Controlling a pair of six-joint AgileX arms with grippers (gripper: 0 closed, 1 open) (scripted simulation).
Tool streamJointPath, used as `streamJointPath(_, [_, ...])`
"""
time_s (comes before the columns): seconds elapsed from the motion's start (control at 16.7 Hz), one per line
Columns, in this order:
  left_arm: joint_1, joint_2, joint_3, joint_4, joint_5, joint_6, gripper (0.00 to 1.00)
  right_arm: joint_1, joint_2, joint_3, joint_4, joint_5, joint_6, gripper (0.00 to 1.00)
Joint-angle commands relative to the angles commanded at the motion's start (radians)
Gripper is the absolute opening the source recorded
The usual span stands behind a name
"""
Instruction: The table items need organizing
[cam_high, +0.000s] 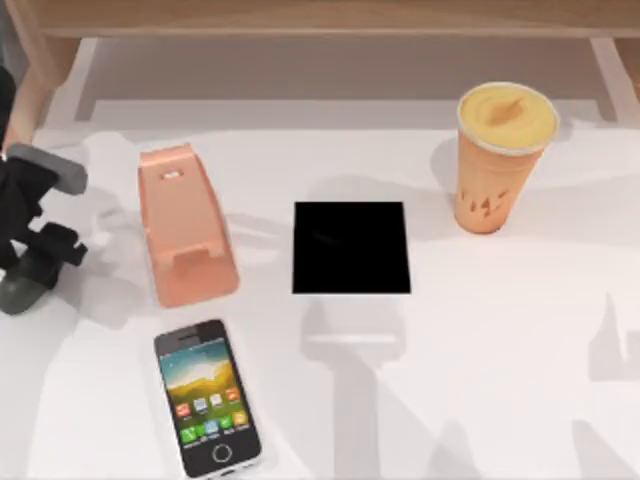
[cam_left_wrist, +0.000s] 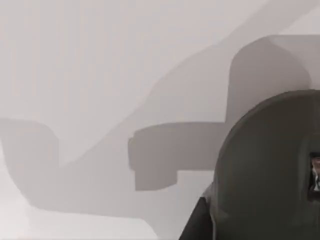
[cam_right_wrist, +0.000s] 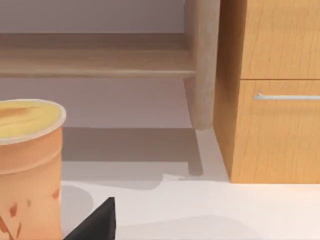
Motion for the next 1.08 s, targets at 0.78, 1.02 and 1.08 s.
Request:
streamJointPath(0.78, [-0.002,-0.037,0.059,-0.084,0.011,-0.006,0.0,0.0,0.0,0.0,0.0,0.0,0.0,1.0])
streamJointPath(1.02, [-0.005,-0.091,0.176,-0.269,0.01,-0.007,0.0,0.0,0.0,0.0,0.0,0.0,0.0,1.0])
streamJointPath(1.08, [-0.006,-0.106,0.203,-0.31,0.01,-0.007,0.0,0.0,0.0,0.0,0.0,0.0,0.0,1.0])
